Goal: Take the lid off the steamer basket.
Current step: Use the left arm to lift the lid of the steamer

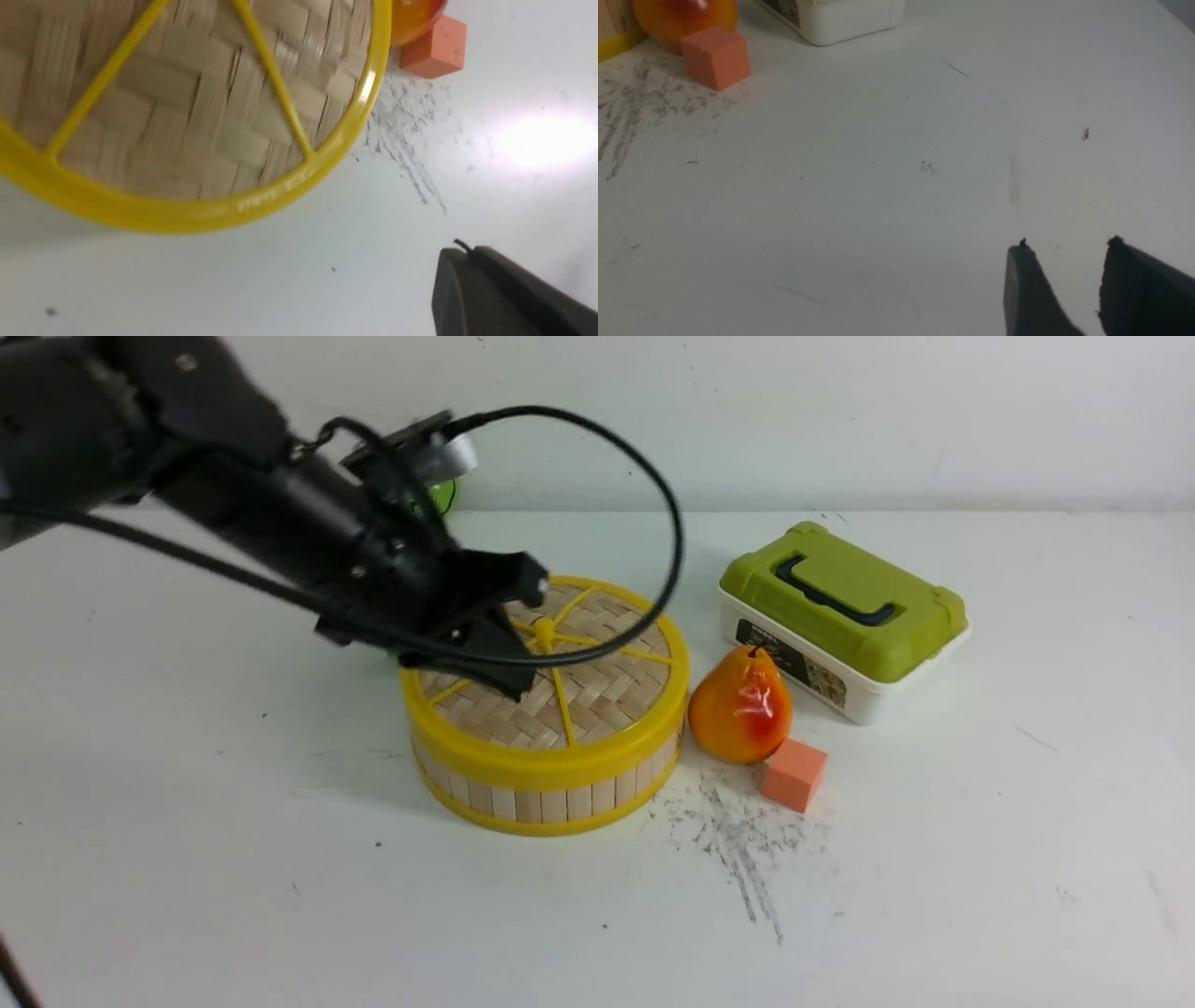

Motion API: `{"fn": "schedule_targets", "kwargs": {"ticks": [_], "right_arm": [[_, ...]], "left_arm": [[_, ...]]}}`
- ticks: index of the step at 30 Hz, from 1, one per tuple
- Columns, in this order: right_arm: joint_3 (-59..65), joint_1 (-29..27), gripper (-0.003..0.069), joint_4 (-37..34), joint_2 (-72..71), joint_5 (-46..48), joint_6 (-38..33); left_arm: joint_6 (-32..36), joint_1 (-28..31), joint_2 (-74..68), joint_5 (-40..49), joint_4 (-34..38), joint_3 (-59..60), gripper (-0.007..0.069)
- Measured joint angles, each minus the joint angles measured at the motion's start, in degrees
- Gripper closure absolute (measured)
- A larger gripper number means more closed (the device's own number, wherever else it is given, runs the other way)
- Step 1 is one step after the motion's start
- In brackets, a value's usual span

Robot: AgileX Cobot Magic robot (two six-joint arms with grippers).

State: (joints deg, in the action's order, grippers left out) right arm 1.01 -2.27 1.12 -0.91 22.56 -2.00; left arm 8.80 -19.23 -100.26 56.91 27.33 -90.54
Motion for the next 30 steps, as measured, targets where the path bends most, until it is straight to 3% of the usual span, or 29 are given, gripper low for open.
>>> {"fn": "schedule_targets", "kwargs": {"ticks": [1, 6, 7, 9, 16, 21, 30], "right_arm": [[0.00, 0.00, 0.0419, 0.00, 0.00, 0.00, 0.00], [0.00, 0.00, 0.0419, 0.00, 0.00, 0.00, 0.00], [0.00, 0.00, 0.0419, 0.00, 0.00, 0.00, 0.00], [0.00, 0.00, 0.0419, 0.00, 0.00, 0.00, 0.00], [0.00, 0.00, 0.0419, 0.00, 0.00, 0.00, 0.00], [0.00, 0.00, 0.0419, 0.00, 0.00, 0.00, 0.00], [0.00, 0.00, 0.0419, 0.00, 0.00, 0.00, 0.00]], "left_arm": [[-0.26, -0.27, -0.29, 0.10, -0.70, -0.68, 0.0637], [-9.32, -5.14, -9.50, 3.95, -19.64, -17.29, 0.0588], [-9.32, -5.14, -9.50, 4.09, -20.20, -17.79, 0.0582], [-12.31, -5.65, -14.08, 5.38, -25.44, -23.57, 0.0501], [-13.79, -5.65, -20.76, 4.37, -27.33, -28.20, 0.0258], [-13.14, -5.65, -22.71, 1.11, -28.20, -28.40, 0.0237], [-10.29, -5.65, -23.71, -0.58, -28.88, -28.40, 0.0302]]}}
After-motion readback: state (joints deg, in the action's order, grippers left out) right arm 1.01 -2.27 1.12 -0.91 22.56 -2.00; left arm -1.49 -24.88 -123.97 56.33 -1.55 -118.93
